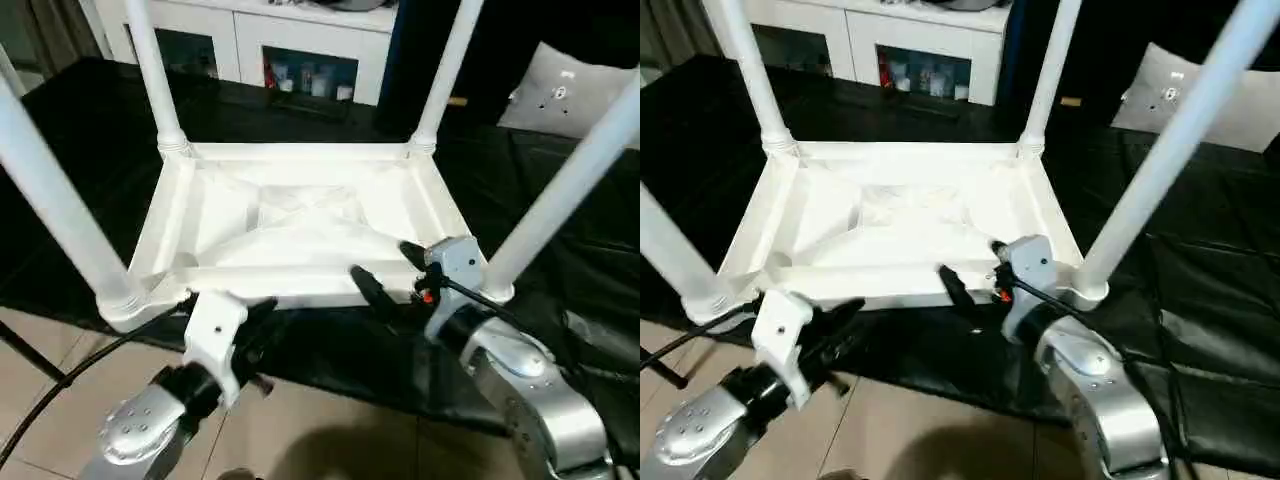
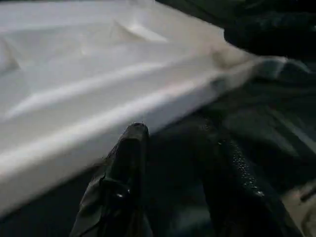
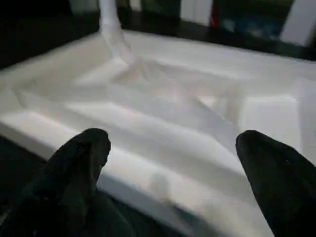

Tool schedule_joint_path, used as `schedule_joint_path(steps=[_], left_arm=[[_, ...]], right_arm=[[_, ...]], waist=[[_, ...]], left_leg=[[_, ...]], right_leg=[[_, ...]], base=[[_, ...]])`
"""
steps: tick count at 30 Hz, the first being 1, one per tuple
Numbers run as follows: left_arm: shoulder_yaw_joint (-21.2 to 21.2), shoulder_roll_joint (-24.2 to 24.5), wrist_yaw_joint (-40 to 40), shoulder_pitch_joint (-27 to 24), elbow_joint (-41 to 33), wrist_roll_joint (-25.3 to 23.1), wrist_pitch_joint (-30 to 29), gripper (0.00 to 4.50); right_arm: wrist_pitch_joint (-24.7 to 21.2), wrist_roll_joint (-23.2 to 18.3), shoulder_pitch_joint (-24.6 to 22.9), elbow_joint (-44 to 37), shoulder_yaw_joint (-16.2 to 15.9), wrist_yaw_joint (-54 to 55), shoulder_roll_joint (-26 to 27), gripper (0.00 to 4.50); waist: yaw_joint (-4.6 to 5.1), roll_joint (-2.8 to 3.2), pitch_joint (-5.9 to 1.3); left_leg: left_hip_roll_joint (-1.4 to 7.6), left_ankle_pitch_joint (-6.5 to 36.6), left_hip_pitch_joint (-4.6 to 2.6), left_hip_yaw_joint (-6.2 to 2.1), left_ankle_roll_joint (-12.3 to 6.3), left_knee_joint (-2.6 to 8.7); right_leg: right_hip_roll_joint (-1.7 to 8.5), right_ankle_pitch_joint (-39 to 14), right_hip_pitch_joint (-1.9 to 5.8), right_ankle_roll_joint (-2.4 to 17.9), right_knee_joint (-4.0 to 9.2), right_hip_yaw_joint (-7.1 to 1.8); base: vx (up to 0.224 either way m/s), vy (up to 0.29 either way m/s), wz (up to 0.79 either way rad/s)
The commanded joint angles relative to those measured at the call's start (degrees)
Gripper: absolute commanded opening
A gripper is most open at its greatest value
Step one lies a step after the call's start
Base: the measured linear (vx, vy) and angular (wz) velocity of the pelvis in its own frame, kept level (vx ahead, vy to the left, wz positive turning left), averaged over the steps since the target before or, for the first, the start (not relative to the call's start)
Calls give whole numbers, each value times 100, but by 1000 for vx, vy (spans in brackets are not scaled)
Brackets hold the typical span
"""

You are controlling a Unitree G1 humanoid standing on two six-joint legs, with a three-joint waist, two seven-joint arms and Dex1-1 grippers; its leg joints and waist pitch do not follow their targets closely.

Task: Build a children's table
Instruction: Rotate leg to tighten

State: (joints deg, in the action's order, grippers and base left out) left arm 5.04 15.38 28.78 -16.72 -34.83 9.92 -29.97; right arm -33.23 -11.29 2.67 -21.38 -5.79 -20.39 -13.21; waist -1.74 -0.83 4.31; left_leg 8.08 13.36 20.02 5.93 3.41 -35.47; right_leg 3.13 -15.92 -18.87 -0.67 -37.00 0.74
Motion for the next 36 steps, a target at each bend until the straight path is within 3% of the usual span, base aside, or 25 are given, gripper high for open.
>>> schedule_joint_path(steps=[1,2,4,7,9,11,12,14,15,17,20,23,24,25,26,29,30,31,33,36], left_arm=[[-185,74,114,-72,-123,118,-40,206],[-192,78,120,-76,-124,125,-40,206],[-269,174,237,-134,-118,241,-10,206],[-266,231,276,-150,-115,304,18,206],[-261,280,315,-176,-121,347,10,206],[-256,327,352,-233,-127,422,12,206],[-261,338,360,-257,-130,433,26,206],[-293,361,376,-351,-151,483,85,206],[-309,358,383,-390,-173,506,118,206],[-359,345,407,-519,-255,541,209,206],[-394,333,407,-629,-289,586,270,206],[-680,397,476,-1086,-379,779,456,206],[-685,398,477,-1093,-380,782,458,206],[-851,444,535,-1258,-403,880,507,206],[-898,460,554,-1298,-407,905,512,208],[-1586,711,854,-1590,-259,1138,689,242],[-1819,792,950,-1604,-168,1205,759,250],[-2041,869,1037,-1588,-75,1266,820,253],[-2480,1065,1181,-1467,109,1436,939,258],[-2933,1359,1287,-1097,258,1867,772,292]], right_arm=[[-160,54,109,-6,450,179,-177,450],[-158,48,119,9,471,180,-189,450],[80,0,447,606,884,103,-491,450],[173,25,627,902,1015,45,-654,450],[257,-10,836,1223,1165,-20,-814,450],[434,15,1194,1814,1338,-165,-1156,450],[497,36,1286,1980,1361,-198,-1252,450],[835,80,1700,2752,1505,-272,-1516,450],[1045,98,1865,3069,1577,-241,-1570,450],[1589,205,2236,3826,1647,-258,-1709,450],[1736,153,2311,3942,1633,-439,-1692,450],[1497,-413,2032,3246,1531,-836,-1237,450],[1496,-418,2027,3240,1528,-838,-1233,450],[1464,-519,1901,3080,1445,-870,-1132,450],[1449,-538,1866,3034,1424,-873,-1111,450],[1326,-707,1372,2432,1219,-799,-861,450],[1129,-864,1228,2232,1221,-766,-757,450],[920,-1012,1099,2043,1228,-729,-673,450],[526,-1145,821,1665,1238,-635,-527,450],[235,-1273,431,1172,1065,-706,-515,450]], waist=[[12,33,-110],[17,48,-121],[24,32,-121],[9,46,-132],[21,43,-160],[26,26,-187],[11,41,-209],[3,34,-278],[-2,39,-279],[-26,17,-248],[-37,-39,-212],[8,-36,-184],[21,-90,-153],[27,-55,-150],[25,-95,-153],[-2,-62,-166],[-7,-84,-156],[-15,-49,-152],[-40,-41,-130],[-75,-32,-114]], left_leg=[[374,1664,-46,-51,50,575],[383,1609,-32,-47,71,581],[378,1586,-19,-17,69,579],[372,1491,-8,14,35,563],[360,1292,29,2,-23,553],[354,859,61,26,-162,509],[364,753,37,38,-196,490],[350,102,80,75,-405,416],[354,25,86,79,-454,409],[360,184,93,113,-556,410],[386,362,104,129,-639,428],[415,584,146,113,-667,473],[410,620,152,117,-665,490],[417,818,114,124,-591,507],[420,823,90,137,-572,497],[444,571,81,179,-518,506],[435,518,88,184,-533,509],[451,549,65,184,-524,522],[440,699,49,183,-461,547],[445,972,31,178,-212,595]], right_leg=[[423,-1473,34,978,607,-259],[415,-1422,26,929,604,-256],[403,-1310,-2,934,587,-249],[403,-1190,-23,935,593,-256],[400,-949,10,991,560,-233],[387,-342,36,1143,518,-226],[391,-164,24,1194,510,-223],[363,903,53,1377,418,-207],[369,1055,46,1439,403,-197],[378,943,34,1577,420,-179],[386,613,42,1567,449,-175],[404,222,49,1448,471,-176],[386,105,38,1382,498,-173],[383,-263,0,1337,518,-177],[389,-330,-11,1329,536,-187],[339,5,-65,1240,492,-202],[331,80,-70,1214,494,-205],[329,164,-96,1207,476,-208],[320,51,-114,1155,485,-213],[328,-232,-136,1037,498,-219]], base=[[-59,0,0],[-59,0,0],[0,0,0],[0,0,0],[0,0,0],[0,0,0],[0,0,0],[0,0,0],[0,0,0],[0,0,0],[0,0,0],[0,0,0],[0,0,0],[0,0,0],[0,0,0],[0,0,0],[0,0,0],[0,0,0],[0,0,0],[0,0,0]])
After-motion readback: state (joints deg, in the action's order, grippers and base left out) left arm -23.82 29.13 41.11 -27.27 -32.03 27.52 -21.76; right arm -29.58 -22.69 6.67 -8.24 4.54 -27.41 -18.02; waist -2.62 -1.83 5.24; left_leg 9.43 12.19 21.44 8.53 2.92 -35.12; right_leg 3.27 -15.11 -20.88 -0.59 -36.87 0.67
